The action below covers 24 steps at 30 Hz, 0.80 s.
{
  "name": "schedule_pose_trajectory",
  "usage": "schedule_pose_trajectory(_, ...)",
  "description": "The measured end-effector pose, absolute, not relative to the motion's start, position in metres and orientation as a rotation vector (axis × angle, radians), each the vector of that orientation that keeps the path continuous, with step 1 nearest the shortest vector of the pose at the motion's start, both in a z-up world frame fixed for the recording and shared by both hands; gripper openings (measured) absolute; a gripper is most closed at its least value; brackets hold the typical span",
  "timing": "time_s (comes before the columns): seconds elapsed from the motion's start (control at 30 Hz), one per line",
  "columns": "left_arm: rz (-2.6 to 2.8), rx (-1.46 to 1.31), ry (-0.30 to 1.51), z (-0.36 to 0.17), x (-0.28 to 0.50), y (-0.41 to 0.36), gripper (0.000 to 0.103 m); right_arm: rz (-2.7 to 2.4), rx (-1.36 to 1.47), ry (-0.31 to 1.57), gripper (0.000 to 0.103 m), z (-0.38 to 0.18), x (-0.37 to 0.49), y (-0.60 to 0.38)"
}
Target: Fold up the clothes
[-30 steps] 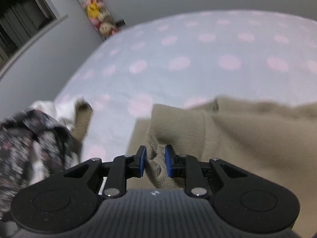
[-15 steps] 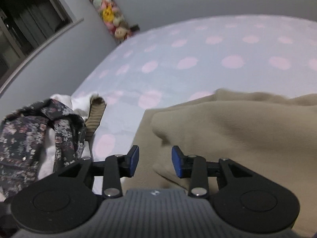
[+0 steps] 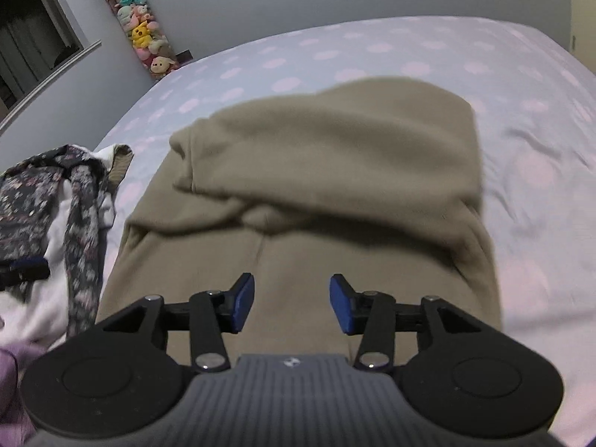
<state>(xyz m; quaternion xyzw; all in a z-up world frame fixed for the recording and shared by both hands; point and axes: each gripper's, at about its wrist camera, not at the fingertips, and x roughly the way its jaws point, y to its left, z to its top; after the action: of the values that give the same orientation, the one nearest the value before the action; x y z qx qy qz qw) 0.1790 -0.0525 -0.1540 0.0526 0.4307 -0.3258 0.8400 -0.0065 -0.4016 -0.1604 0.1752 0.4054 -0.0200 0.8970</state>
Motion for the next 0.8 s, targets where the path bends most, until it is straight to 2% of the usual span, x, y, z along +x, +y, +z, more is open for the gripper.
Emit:
schedule_pose_trajectory(0.33,-0.847,0.441,0.847,-0.135,0.097,-0.069,0.074,-0.017,0.25,0.826,0.053,-0.147,-0.1,-0.39)
schedule_pose_trajectory(0.8,-0.97,0.89,0.734,-0.152,0.011,-0.052,0.074,-0.012,-0.246,0.897,0.053,-0.135,-0.178,-0.352)
